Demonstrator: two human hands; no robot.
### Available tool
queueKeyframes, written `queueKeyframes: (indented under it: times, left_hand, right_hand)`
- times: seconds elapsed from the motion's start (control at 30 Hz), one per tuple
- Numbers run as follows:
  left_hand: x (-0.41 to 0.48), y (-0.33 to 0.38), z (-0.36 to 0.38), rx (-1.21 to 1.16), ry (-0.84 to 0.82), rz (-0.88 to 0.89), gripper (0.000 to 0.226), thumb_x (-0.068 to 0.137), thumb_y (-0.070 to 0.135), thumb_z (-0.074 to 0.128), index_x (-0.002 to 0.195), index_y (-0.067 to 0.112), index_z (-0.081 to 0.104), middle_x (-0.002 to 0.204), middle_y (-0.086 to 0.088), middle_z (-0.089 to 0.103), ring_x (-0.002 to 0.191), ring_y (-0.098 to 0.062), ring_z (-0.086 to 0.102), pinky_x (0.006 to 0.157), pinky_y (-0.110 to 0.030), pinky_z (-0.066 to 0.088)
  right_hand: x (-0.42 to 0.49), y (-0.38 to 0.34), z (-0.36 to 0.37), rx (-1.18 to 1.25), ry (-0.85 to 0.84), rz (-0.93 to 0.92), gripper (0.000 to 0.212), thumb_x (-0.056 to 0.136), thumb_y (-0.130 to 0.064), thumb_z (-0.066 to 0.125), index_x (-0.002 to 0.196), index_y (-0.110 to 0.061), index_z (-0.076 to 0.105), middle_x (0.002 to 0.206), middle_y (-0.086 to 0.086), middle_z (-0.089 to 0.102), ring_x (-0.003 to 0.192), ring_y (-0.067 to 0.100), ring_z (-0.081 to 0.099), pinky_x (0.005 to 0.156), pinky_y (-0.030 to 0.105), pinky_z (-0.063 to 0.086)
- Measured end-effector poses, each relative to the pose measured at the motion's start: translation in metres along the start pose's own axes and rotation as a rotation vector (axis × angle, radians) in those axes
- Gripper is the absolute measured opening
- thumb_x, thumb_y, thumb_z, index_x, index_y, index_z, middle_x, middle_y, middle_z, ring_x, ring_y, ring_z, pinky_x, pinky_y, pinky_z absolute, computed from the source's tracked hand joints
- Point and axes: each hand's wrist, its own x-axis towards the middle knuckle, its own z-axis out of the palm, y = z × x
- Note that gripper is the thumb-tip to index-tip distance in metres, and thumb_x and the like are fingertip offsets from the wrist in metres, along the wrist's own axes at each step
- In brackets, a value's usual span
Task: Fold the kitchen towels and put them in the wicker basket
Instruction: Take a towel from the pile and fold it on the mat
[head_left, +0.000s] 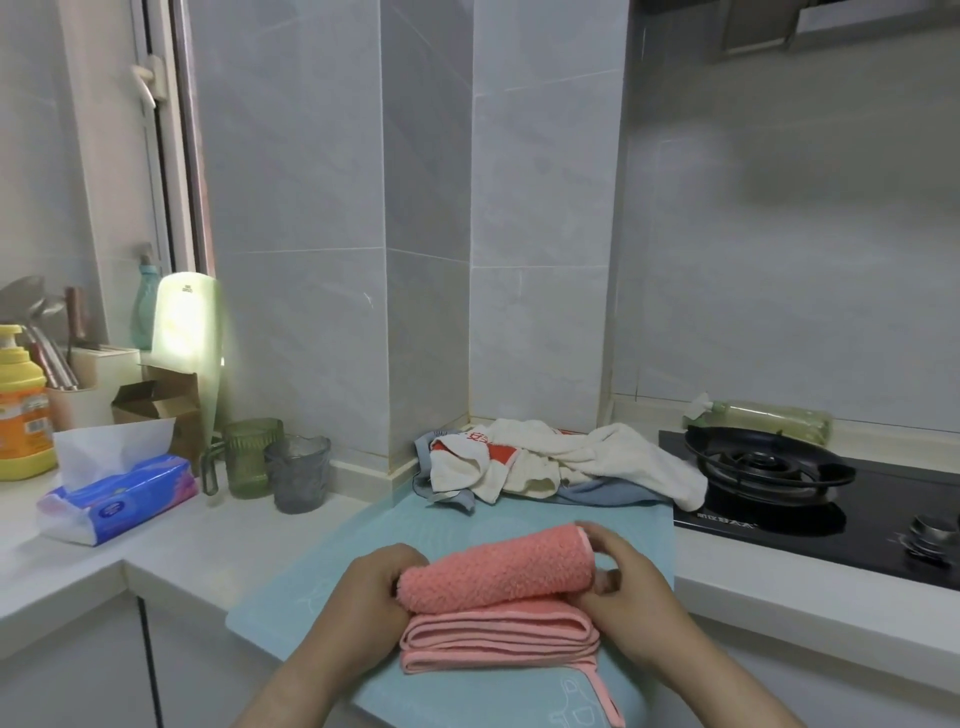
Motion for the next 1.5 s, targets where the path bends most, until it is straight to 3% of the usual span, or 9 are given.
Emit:
queueKeyframes:
  times: [0.17, 0.47, 0.63, 0.77, 0.93, 1.1, 1.27, 1.37, 1.5]
  left_hand:
    - [0.000, -0.002, 0.001, 0.034, 0.010, -0.014, 0.023, 0.076, 0.006, 0.069, 0.078, 0.028, 0.074, 0.076, 0.018, 0.071, 0.075, 0.000, 0.065, 0.067, -0.029, 0.055]
    - [-0.006, 0.002, -0.003, 0.068, -0.004, 0.010, 0.028, 0.080, 0.009, 0.067, 0.088, 0.035, 0.075, 0.083, 0.025, 0.071, 0.082, 0.006, 0.065, 0.073, -0.022, 0.054]
    - [-0.011, 0.006, -0.004, 0.241, -0.018, 0.064, 0.023, 0.079, 0.033, 0.057, 0.098, 0.035, 0.070, 0.091, 0.020, 0.069, 0.086, 0.005, 0.059, 0.075, -0.016, 0.047]
    - [-0.010, 0.008, -0.004, 0.244, -0.048, 0.053, 0.047, 0.067, 0.050, 0.038, 0.098, 0.034, 0.070, 0.089, 0.019, 0.069, 0.084, 0.004, 0.060, 0.074, -0.019, 0.048]
    - [-0.008, 0.006, -0.008, 0.137, -0.061, -0.019, 0.025, 0.081, 0.018, 0.061, 0.094, 0.035, 0.074, 0.088, 0.021, 0.072, 0.085, 0.007, 0.063, 0.079, -0.021, 0.052]
    - [0.003, 0.015, -0.037, -0.142, 0.210, -0.169, 0.057, 0.083, -0.016, 0.047, 0.081, 0.037, 0.069, 0.103, 0.002, 0.073, 0.084, -0.003, 0.065, 0.089, -0.034, 0.053]
    - [-0.001, 0.082, -0.014, 0.358, -0.085, 0.229, 0.044, 0.099, 0.028, 0.045, 0.142, 0.035, 0.044, 0.146, 0.018, 0.043, 0.137, -0.005, 0.037, 0.111, -0.018, 0.022]
    - [0.000, 0.075, 0.004, 0.630, -0.312, 0.221, 0.049, 0.102, 0.046, 0.029, 0.149, 0.032, 0.032, 0.154, 0.008, 0.037, 0.140, -0.012, 0.033, 0.119, -0.034, 0.021]
    - [-0.014, 0.043, 0.011, 0.608, -0.361, 0.209, 0.076, 0.087, 0.067, -0.003, 0.155, 0.035, 0.009, 0.163, 0.014, 0.006, 0.149, -0.004, 0.004, 0.118, -0.023, -0.002]
  right_hand:
    - [-0.002, 0.003, -0.001, -0.194, 0.036, -0.103, 0.050, 0.079, 0.007, 0.062, 0.095, -0.041, 0.065, 0.099, -0.020, 0.064, 0.085, 0.001, 0.060, 0.073, 0.011, 0.046]
    - [-0.001, 0.016, 0.005, -0.279, 0.078, -0.105, 0.028, 0.078, 0.010, 0.057, 0.070, -0.016, 0.060, 0.080, -0.004, 0.061, 0.078, 0.010, 0.057, 0.073, 0.031, 0.048]
    - [0.000, -0.010, -0.011, -0.312, -0.095, -0.040, 0.048, 0.082, -0.010, 0.064, 0.109, -0.048, 0.051, 0.099, -0.014, 0.062, 0.078, 0.001, 0.061, 0.068, 0.019, 0.050]
    - [0.000, -0.026, -0.013, -0.553, -0.138, -0.291, 0.067, 0.085, -0.022, 0.063, 0.143, -0.044, 0.038, 0.129, -0.027, 0.037, 0.122, -0.003, 0.038, 0.107, 0.013, 0.026]
    - [-0.005, -0.032, 0.000, -0.610, -0.163, -0.475, 0.040, 0.081, -0.014, 0.055, 0.117, -0.029, 0.066, 0.108, -0.018, 0.059, 0.102, 0.003, 0.051, 0.092, 0.015, 0.038]
    - [-0.015, -0.023, 0.006, -0.553, -0.173, -0.439, 0.040, 0.078, -0.025, 0.048, 0.113, -0.027, 0.066, 0.107, -0.018, 0.055, 0.105, 0.001, 0.050, 0.096, 0.017, 0.039]
    - [-0.022, -0.020, 0.010, -0.544, -0.189, -0.432, 0.047, 0.077, -0.047, 0.040, 0.111, -0.027, 0.066, 0.112, -0.015, 0.058, 0.107, 0.001, 0.051, 0.096, 0.016, 0.039]
    - [-0.025, -0.015, 0.005, -0.492, -0.150, -0.389, 0.043, 0.080, -0.047, 0.051, 0.116, -0.030, 0.069, 0.115, -0.031, 0.055, 0.113, -0.012, 0.050, 0.102, 0.010, 0.035]
    - [-0.028, 0.001, 0.004, -0.364, -0.070, -0.302, 0.036, 0.086, -0.027, 0.071, 0.121, -0.034, 0.068, 0.093, -0.061, 0.042, 0.107, -0.039, 0.033, 0.098, -0.006, 0.019]
